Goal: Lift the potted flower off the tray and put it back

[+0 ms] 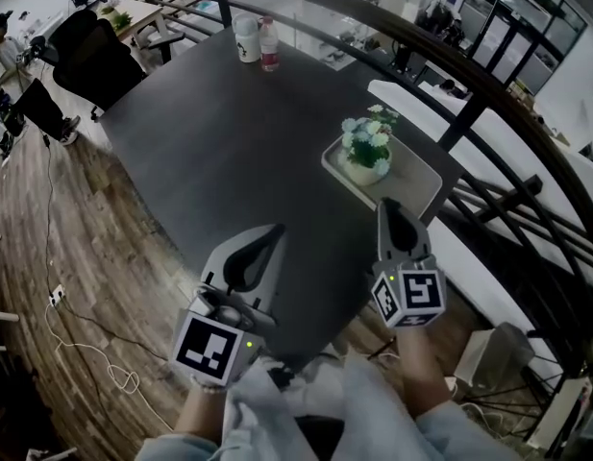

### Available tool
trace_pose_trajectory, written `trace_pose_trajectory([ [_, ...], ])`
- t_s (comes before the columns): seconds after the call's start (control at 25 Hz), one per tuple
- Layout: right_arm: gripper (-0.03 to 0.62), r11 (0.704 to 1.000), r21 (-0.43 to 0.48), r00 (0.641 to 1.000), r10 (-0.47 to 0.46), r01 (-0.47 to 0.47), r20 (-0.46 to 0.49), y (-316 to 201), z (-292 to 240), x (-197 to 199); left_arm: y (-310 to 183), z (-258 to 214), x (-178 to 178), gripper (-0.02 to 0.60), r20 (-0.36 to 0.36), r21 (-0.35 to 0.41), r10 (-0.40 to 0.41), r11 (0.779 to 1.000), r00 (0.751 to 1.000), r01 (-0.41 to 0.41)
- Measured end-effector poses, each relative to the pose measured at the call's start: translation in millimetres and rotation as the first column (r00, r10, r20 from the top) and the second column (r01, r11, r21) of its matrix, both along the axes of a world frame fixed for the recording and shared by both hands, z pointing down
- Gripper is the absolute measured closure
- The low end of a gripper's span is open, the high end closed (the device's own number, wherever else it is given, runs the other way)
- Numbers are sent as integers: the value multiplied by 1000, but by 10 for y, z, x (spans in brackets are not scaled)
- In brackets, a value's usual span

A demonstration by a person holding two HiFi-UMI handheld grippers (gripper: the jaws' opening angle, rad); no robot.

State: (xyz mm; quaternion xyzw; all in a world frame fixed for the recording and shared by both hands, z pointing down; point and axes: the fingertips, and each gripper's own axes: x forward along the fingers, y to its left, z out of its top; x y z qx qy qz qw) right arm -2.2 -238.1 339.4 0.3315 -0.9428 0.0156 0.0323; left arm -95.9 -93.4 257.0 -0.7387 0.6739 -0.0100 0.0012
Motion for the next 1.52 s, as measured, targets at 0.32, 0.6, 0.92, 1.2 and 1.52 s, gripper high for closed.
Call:
trace_pose_trajectory([
  [0.32, 594, 998, 61, 999, -37, 36, 26, 547, -352, 1, 161, -160, 47, 583, 2, 48, 31, 998, 1000, -31],
  [0.6, 594, 997, 75, 998, -3, -2, 64, 782, -540, 83, 269, -256, 55, 583, -5, 82, 70, 994, 998, -70],
  [0.92, 594, 993, 118, 998, -1, -7, 65, 996, -685, 67, 374, -309, -18, 583, 15, 115, 80, 990, 997, -81],
  [1.2, 594, 987, 160, 999, -14, 8, 42, 1110, -751, 33, 418, -359, -8, 583, 10, 139, 87, 986, 996, -88],
  [1.52, 594, 987, 162, 999, -7, 1, 38, 1134, -760, 67, 437, -334, 12, 583, 9, 129, 91, 988, 996, -91],
])
